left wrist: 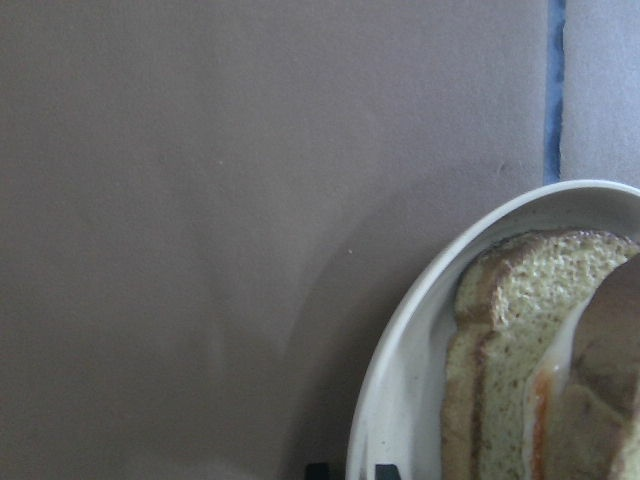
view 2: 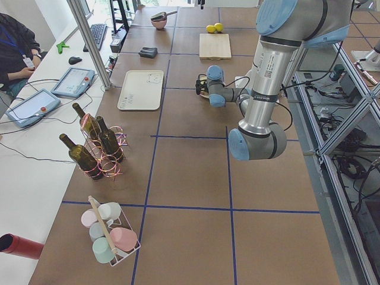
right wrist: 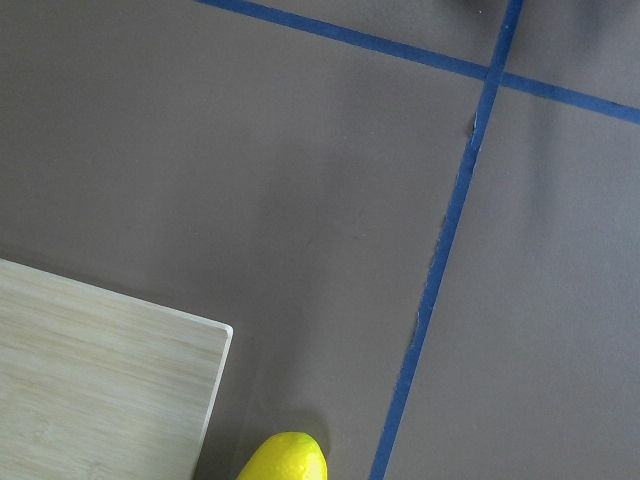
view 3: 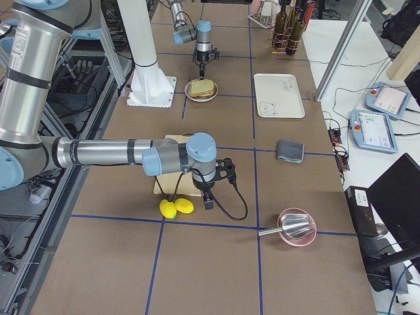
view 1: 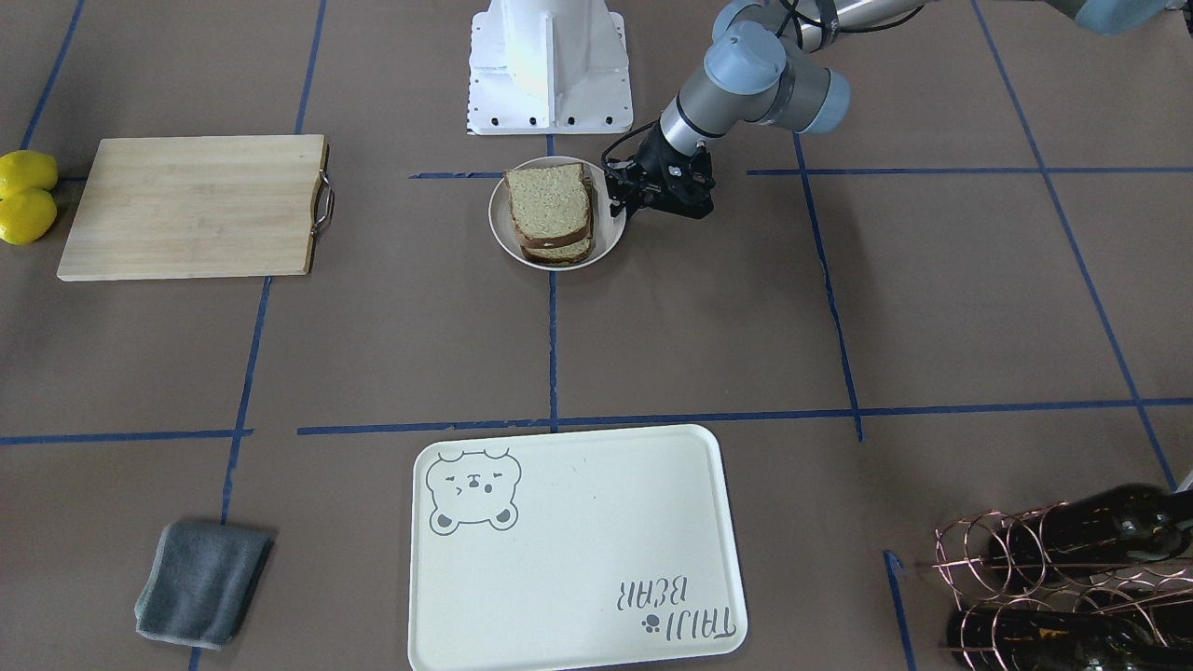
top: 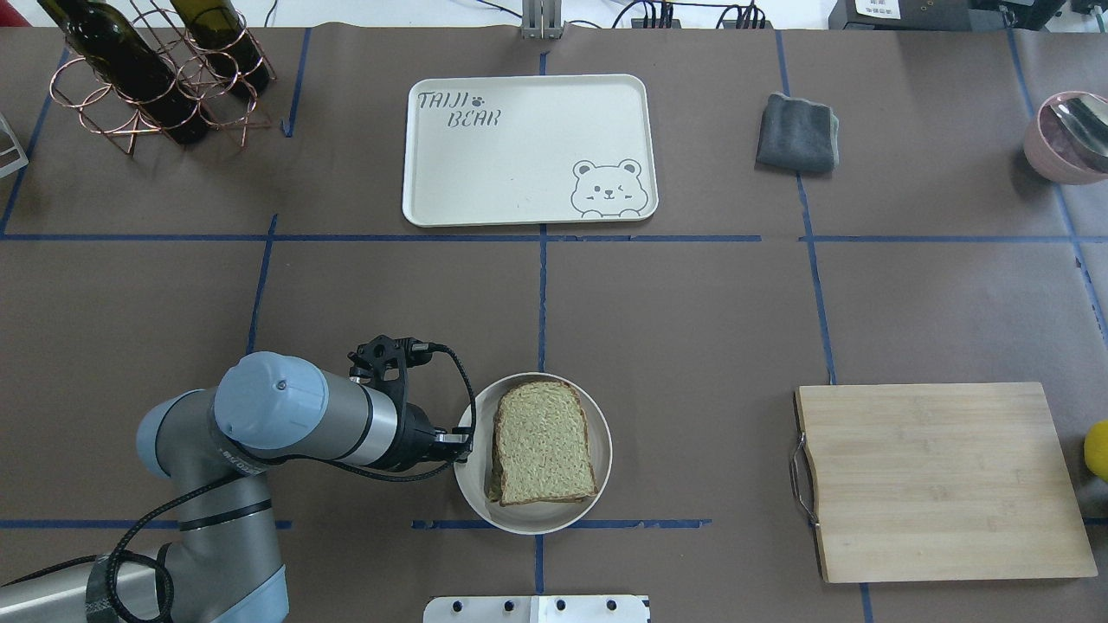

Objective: Make sandwich and place on tray
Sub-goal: 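Close the left gripper on the plate rim nearest it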

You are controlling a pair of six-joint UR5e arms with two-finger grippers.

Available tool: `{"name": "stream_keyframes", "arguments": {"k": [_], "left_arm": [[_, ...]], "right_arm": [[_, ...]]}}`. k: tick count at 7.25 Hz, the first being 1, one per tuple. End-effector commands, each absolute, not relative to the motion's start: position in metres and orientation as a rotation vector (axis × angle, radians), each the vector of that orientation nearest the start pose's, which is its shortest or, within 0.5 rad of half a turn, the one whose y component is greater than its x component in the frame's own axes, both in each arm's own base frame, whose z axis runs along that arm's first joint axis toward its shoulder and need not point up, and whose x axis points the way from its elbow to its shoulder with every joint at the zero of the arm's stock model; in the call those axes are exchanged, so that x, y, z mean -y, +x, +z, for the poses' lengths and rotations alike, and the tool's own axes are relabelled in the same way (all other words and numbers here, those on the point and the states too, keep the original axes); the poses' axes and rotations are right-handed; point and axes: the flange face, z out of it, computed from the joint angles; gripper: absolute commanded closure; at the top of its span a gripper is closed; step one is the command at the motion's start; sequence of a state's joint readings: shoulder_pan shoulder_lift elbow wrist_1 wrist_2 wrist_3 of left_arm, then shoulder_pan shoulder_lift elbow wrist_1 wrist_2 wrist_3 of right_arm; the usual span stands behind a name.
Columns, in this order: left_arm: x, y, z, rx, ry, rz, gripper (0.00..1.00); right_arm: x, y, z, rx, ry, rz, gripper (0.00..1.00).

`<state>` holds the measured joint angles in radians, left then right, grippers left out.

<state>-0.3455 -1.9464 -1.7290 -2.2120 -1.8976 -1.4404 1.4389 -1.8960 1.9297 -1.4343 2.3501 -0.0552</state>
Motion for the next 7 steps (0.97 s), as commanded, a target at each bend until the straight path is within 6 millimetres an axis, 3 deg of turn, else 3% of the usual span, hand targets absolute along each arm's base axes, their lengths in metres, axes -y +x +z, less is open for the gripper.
{"name": "stream_keyframes", "arguments": {"k": [1, 4, 6, 7], "left_arm": [[0.304, 0.545, 0.299, -1.206, -0.005, 0.006, 1.0], [0.305, 0.531, 0.282, -1.244, 0.006, 0.02, 1.0], [0.347, 0.497, 0.276, -1.266, -0.013, -0.002, 1.0], [0.378, 0.469, 0.274, -1.279, -0.025, -0.021, 1.0]], "right_arm": [[0.372, 0.015, 0.605, 0.785, 0.132, -0.244, 0.0], [0.372, 0.015, 0.606, 0.783, 0.132, -0.243, 0.0], [0.372, 0.015, 0.608, 0.78, 0.128, -0.243, 0.0], [0.372, 0.015, 0.609, 0.78, 0.127, -0.242, 0.0]]}}
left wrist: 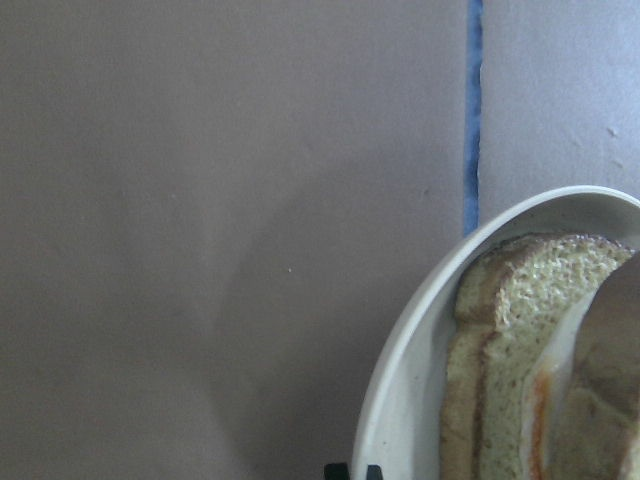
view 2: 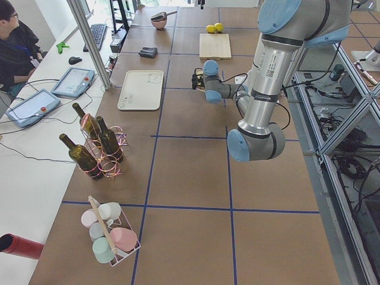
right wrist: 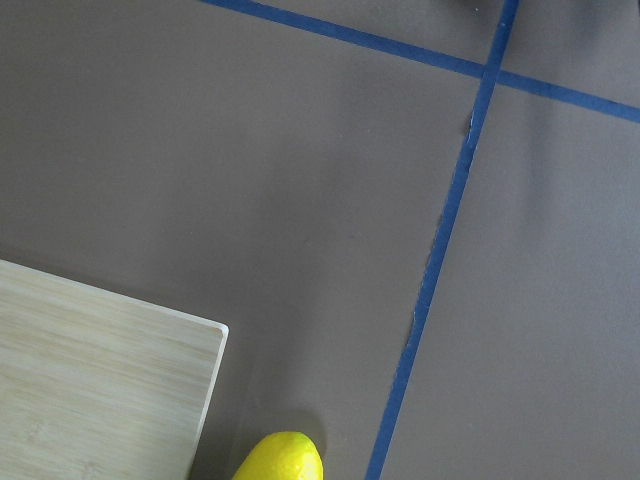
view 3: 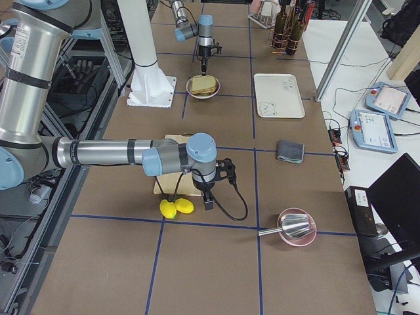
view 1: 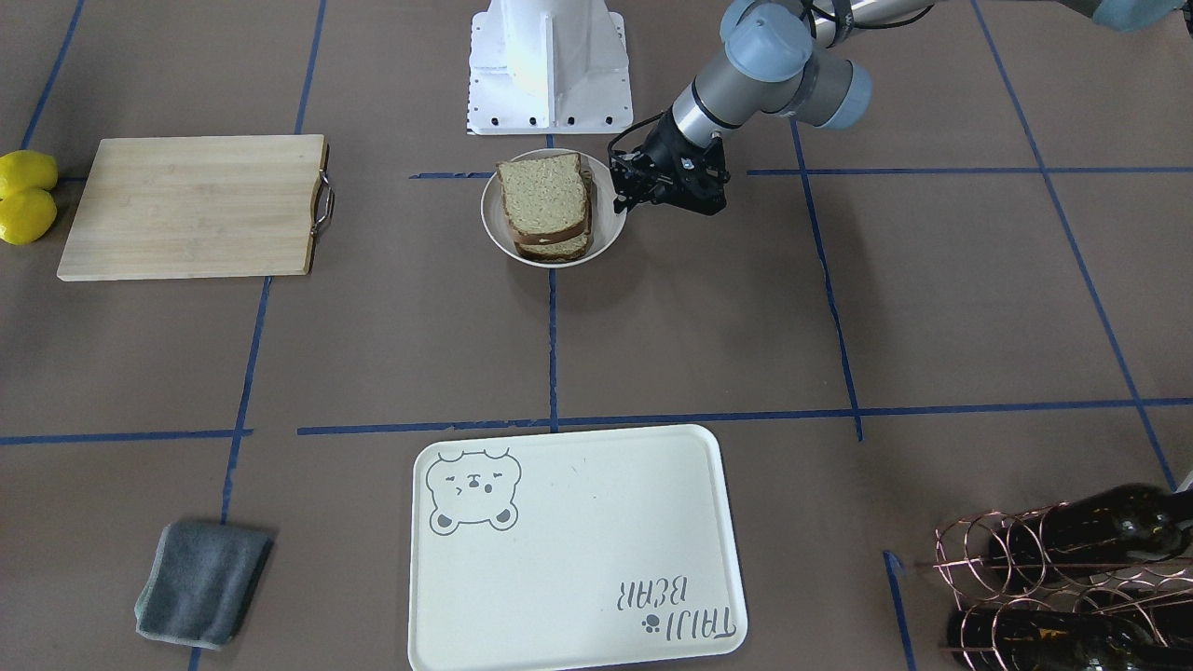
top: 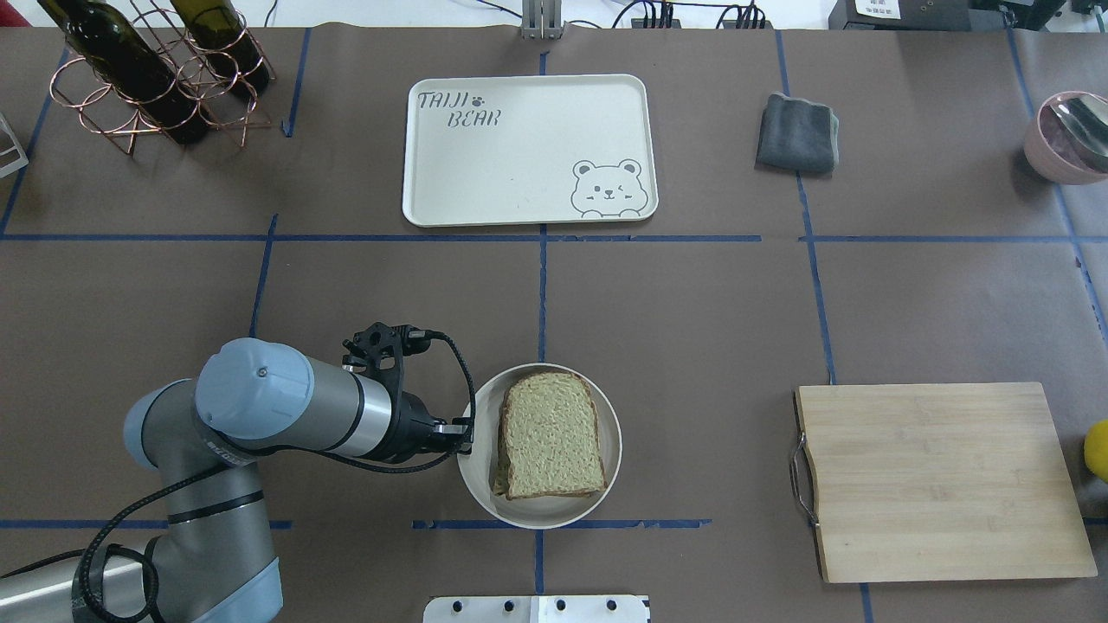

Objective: Make sandwich and place on tray
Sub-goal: 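Lift the plate with the left gripper and carry it onto the tray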

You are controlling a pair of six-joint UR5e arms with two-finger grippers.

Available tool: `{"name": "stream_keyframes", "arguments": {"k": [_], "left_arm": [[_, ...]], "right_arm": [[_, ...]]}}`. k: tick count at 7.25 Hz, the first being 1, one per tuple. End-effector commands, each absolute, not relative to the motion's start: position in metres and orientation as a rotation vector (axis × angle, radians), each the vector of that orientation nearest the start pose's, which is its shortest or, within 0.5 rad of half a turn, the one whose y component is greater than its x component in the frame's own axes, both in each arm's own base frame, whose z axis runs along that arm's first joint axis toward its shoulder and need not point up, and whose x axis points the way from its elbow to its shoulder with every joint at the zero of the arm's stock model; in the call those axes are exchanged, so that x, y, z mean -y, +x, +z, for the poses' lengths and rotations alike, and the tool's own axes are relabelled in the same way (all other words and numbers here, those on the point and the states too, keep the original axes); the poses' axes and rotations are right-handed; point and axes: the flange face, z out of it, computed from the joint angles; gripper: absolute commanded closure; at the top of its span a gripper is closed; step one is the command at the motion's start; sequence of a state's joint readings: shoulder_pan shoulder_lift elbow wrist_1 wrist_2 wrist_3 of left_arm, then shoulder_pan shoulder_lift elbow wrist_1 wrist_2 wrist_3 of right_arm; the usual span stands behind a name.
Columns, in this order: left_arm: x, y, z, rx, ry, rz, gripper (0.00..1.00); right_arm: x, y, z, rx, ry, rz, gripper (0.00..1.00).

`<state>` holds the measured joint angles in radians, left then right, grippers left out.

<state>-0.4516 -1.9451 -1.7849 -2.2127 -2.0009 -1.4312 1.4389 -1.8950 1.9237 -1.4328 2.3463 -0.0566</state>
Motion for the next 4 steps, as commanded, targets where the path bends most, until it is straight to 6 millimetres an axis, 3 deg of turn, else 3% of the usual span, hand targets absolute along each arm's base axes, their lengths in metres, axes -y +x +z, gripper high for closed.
{"name": "stream_keyframes", "arguments": {"k": [1, 3, 4], "left_arm": [[0.403, 0.454, 0.269, -1.289, -0.015, -0.044, 1.0], [0.455, 0.442, 0.261, -1.279, 0.075, -0.05, 1.0], [0.49, 0.447, 0.255, -1.262, 0.104, -0.062, 1.0]], "right_arm": [[0.371, 0.015, 0.61, 0.777, 0.126, -0.242, 0.0], [0.372, 0.015, 0.616, 0.774, 0.117, -0.238, 0.0], [0.372, 0.015, 0.616, 0.774, 0.117, -0.238, 0.0]]}}
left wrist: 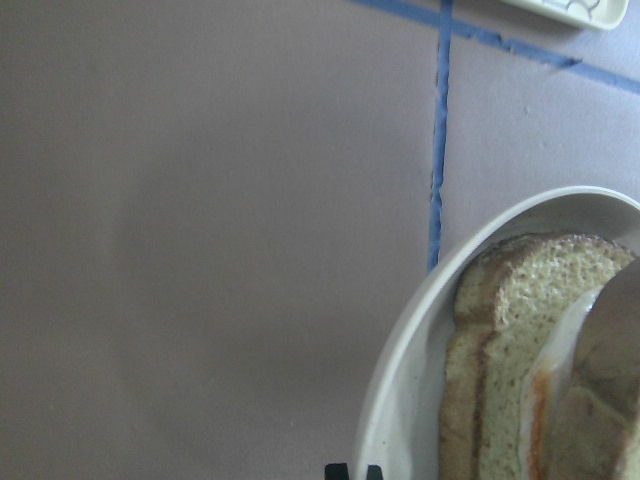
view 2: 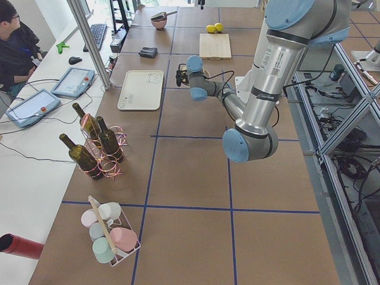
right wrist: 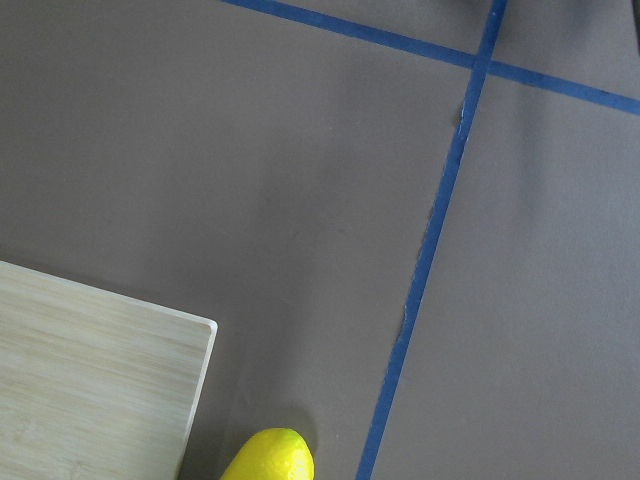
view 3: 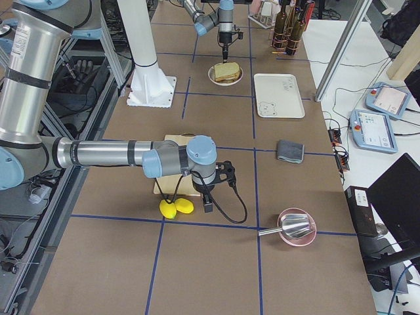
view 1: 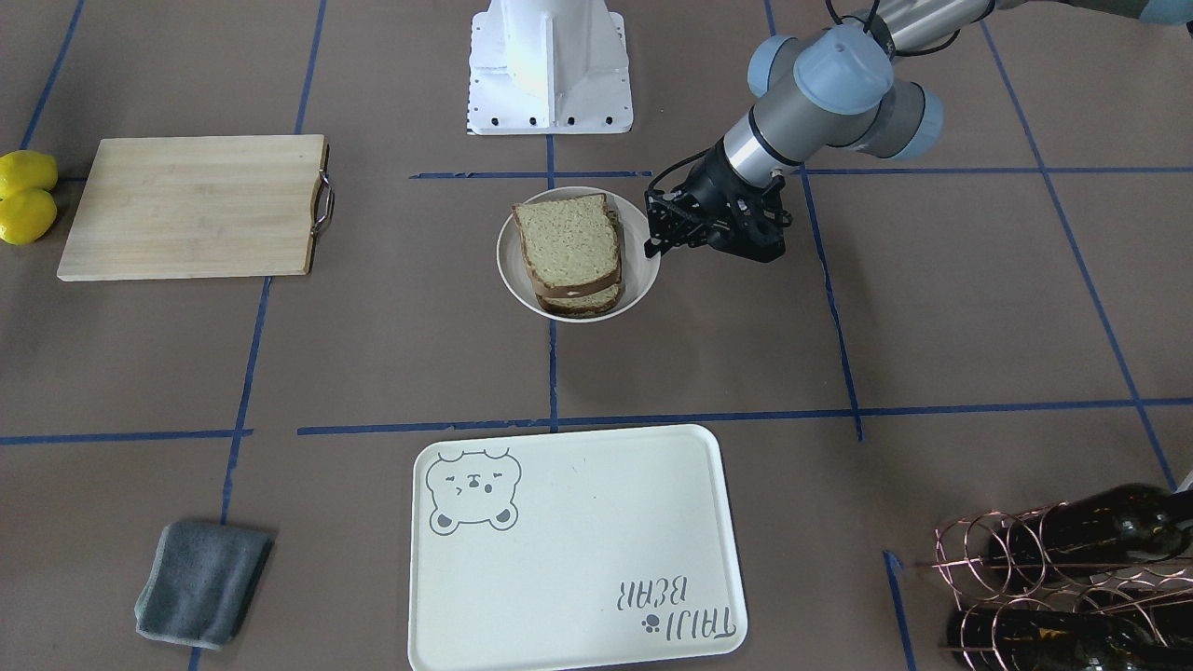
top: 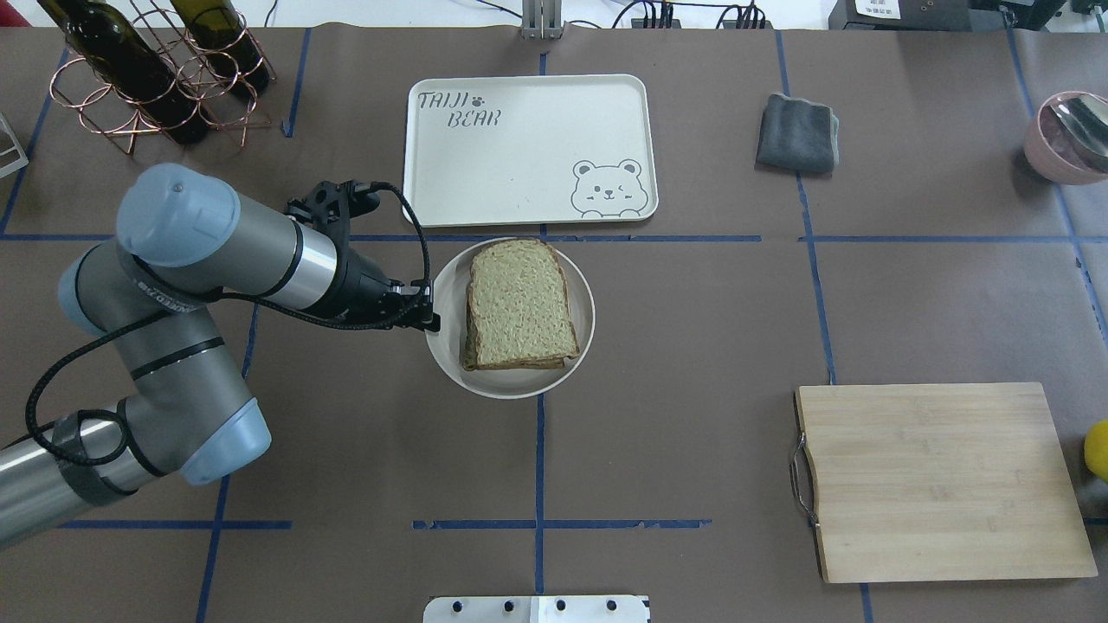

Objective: Make sandwich and place on tray
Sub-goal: 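Lift the plate with the left gripper and carry it onto the tray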

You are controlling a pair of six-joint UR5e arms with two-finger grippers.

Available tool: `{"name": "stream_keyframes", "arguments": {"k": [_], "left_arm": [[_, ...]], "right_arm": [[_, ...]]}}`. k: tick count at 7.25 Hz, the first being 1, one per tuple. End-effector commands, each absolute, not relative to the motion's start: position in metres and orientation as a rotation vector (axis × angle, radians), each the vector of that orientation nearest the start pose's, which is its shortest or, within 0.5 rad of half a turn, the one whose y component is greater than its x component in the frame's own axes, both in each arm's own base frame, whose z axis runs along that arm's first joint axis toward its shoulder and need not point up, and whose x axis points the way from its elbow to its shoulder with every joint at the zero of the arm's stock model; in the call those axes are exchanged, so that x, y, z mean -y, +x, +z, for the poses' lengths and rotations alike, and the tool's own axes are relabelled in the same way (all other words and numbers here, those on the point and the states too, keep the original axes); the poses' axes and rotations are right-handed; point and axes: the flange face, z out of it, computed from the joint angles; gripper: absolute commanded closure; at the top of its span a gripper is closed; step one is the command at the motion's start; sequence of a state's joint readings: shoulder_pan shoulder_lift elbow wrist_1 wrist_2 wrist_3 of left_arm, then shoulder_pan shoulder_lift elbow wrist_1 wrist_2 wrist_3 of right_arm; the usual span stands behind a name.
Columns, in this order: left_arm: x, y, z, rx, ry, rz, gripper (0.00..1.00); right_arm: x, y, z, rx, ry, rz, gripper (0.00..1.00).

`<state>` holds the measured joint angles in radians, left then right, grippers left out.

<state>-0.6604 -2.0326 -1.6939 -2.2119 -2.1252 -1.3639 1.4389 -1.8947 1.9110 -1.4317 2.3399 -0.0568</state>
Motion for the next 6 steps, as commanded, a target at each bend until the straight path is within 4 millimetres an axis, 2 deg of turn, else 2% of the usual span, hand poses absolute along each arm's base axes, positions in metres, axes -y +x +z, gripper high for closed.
{"name": "stream_keyframes", "arguments": {"k": [1, 2, 3, 4, 5, 6], "left_arm": [[0.531, 0.456, 0.249, -1.244, 0.099, -0.065, 1.0], [0.577, 0.461, 0.244, -1.221, 0.1, -0.061, 1.0], [0.612, 0.461, 0.244, -1.207, 0.062, -0.048, 1.0], [0.642, 0.467, 0.238, -1.185, 0.051, -0.07, 1.0], [0.67, 0.482, 0.231, -1.157, 0.035, -0.083, 1.0], [0.686, 0.486, 0.226, -1.144, 0.028, -0.092, 1.0]], "right_arm": [[0.372, 0.015, 0.616, 0.774, 0.118, -0.239, 0.0], [0.372, 0.015, 0.616, 0.772, 0.116, -0.239, 0.0], [0.372, 0.016, 0.617, 0.771, 0.116, -0.239, 0.0], [0.371, 0.016, 0.62, 0.77, 0.111, -0.236, 0.0], [0.371, 0.016, 0.62, 0.77, 0.109, -0.236, 0.0], [0.372, 0.016, 0.621, 0.769, 0.11, -0.239, 0.0]]}}
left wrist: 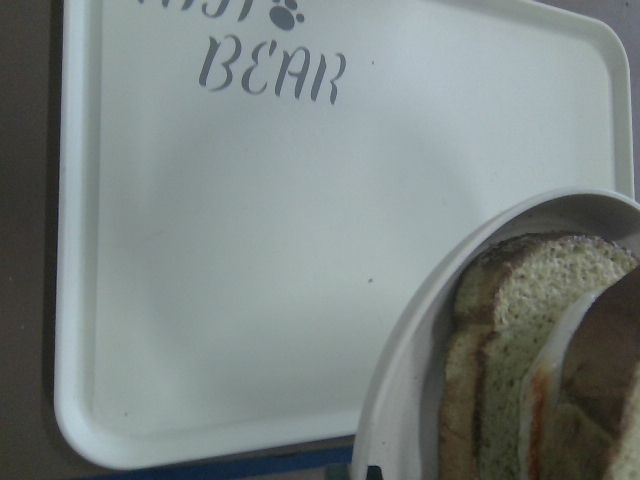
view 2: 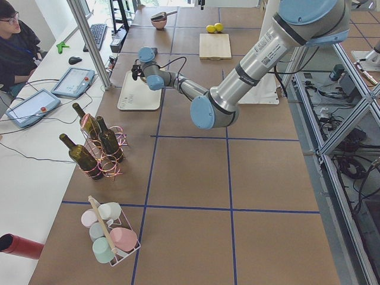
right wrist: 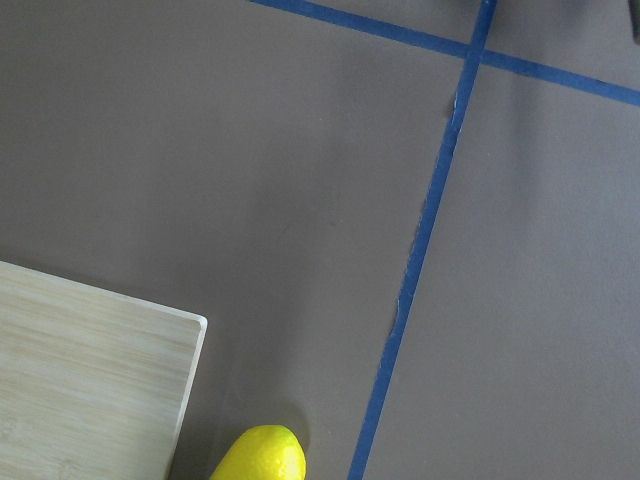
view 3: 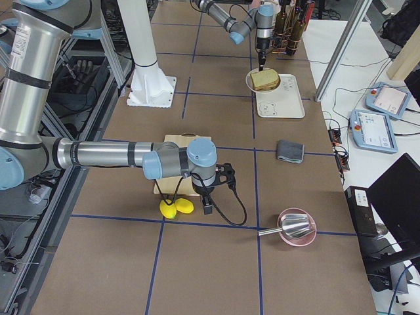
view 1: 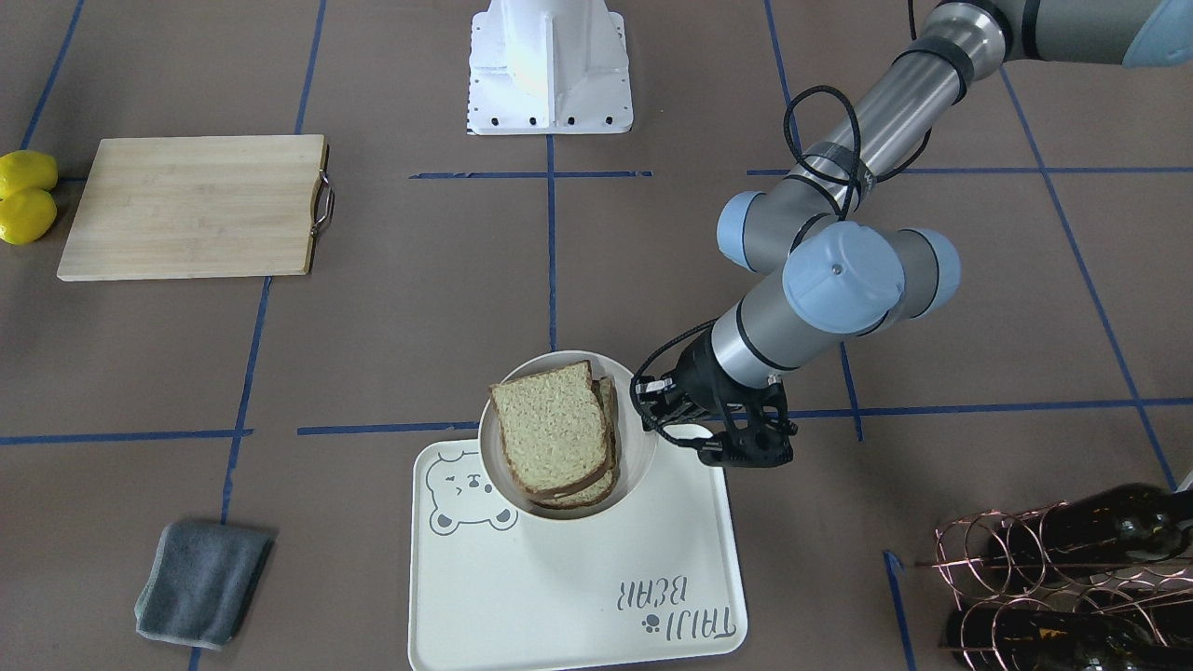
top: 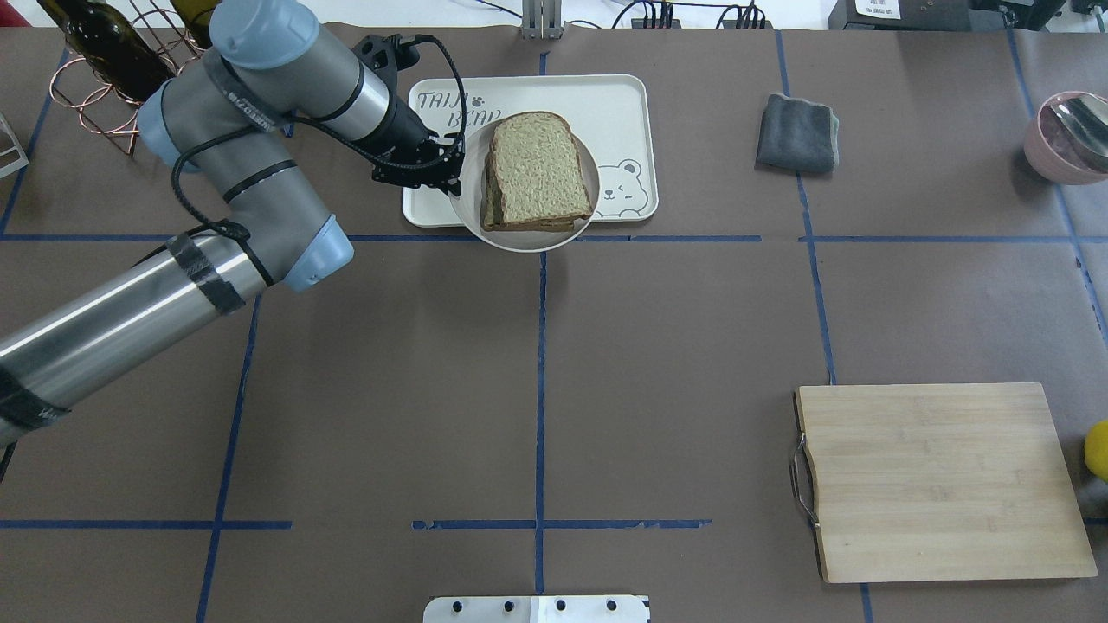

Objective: Make sandwich and place on tray
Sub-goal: 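Lift the plate with the left gripper and carry it onto the tray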

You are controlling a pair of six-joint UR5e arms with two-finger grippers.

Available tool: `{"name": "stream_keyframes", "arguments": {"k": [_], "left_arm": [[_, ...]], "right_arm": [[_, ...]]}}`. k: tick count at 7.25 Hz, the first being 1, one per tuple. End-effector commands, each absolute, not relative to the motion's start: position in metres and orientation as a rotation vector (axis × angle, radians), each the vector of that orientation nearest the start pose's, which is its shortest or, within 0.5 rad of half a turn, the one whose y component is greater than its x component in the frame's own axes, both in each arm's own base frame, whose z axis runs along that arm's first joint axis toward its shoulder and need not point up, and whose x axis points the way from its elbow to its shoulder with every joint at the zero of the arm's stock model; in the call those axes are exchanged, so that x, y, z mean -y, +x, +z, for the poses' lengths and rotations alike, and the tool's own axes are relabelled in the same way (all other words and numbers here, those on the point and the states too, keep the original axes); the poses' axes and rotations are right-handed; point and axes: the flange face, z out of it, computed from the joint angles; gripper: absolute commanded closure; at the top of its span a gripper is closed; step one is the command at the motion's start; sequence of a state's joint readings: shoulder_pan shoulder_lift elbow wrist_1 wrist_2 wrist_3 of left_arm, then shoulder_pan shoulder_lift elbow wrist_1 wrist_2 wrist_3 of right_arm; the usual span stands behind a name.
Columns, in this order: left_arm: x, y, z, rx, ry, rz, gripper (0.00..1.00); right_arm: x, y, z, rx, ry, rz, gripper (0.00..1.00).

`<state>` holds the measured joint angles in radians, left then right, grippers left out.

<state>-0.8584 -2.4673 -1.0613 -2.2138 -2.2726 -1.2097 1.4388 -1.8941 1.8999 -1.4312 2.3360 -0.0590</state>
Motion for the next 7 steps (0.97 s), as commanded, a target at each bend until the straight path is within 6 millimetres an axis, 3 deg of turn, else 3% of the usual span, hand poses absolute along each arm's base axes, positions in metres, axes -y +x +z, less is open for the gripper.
{"name": "stream_keyframes", "arguments": {"k": [1, 2, 4, 6, 7], "left_arm": [[0.696, 0.495, 0.231, -1.13, 0.028, -0.08, 1.0], [0.711, 0.505, 0.247, -1.138, 0.038, -0.077, 1.0], [0.721, 0.512, 0.282, -1.116, 0.064, -0.096, 1.0], [0.725, 0.514, 0.279, -1.122, 0.083, -0.096, 1.0], [0.726, 0.514, 0.281, -1.119, 0.084, -0.099, 0.49]], "right_arm": [[0.373, 0.016, 0.62, 0.769, 0.113, -0.238, 0.0], [0.372, 0.016, 0.621, 0.769, 0.112, -0.239, 0.0], [0.373, 0.015, 0.619, 0.769, 0.114, -0.239, 0.0], [0.373, 0.015, 0.618, 0.769, 0.117, -0.24, 0.0], [0.372, 0.015, 0.618, 0.77, 0.118, -0.242, 0.0]]}}
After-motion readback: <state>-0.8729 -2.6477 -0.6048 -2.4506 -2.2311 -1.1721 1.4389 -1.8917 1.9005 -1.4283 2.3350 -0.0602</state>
